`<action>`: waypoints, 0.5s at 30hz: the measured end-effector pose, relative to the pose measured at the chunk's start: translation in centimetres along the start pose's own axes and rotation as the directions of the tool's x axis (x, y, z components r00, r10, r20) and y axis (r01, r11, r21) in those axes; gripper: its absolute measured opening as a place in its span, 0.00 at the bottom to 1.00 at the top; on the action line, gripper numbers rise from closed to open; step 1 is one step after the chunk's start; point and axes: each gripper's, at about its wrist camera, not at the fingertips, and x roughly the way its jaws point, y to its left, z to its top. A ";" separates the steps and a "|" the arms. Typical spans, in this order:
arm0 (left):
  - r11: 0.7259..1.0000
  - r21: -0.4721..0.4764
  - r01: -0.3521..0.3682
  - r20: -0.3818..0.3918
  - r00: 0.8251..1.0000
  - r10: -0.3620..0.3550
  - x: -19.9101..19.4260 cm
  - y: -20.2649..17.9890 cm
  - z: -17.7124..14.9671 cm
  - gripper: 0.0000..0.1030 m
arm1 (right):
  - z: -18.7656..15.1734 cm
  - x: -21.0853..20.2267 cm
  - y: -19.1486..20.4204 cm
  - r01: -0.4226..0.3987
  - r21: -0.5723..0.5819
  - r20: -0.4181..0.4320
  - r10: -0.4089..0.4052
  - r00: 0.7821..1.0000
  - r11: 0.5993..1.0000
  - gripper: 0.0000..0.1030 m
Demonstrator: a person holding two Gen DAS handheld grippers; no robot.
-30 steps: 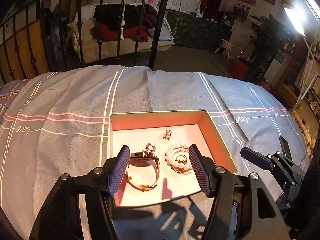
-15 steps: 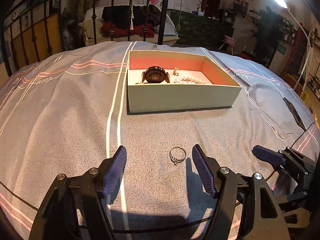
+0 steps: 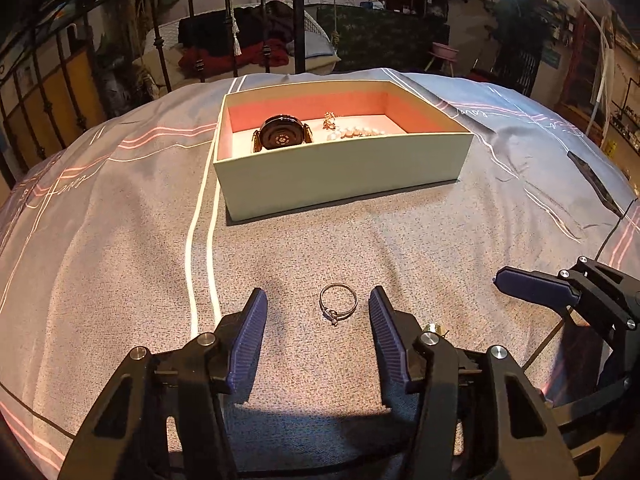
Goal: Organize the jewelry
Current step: 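Close the left tool on the silver ring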
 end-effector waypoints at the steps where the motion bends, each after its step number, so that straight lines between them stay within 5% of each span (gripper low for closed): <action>1: 1.000 0.007 -0.003 -0.001 1.000 0.003 0.0 -0.1 0.0 0.45 | 0.0 0.0 0.0 -0.001 0.000 0.000 0.001 1.000 1.000 0.67; 8: 0.998 0.057 -0.009 0.010 1.000 0.009 0.1 -1.3 0.0 0.16 | 0.0 -0.2 -0.1 -0.007 0.003 0.010 0.007 1.000 1.000 0.68; 11: 0.998 0.062 -0.014 0.020 1.000 0.013 0.0 -1.5 0.0 0.16 | -0.1 -0.3 -0.1 -0.003 -0.005 0.011 0.003 1.000 1.000 0.68; 15: 0.997 -0.032 0.064 0.033 0.997 -0.063 -0.4 0.3 -0.2 0.16 | 0.1 -0.3 -0.3 -0.013 -0.004 0.006 0.013 1.000 1.000 0.68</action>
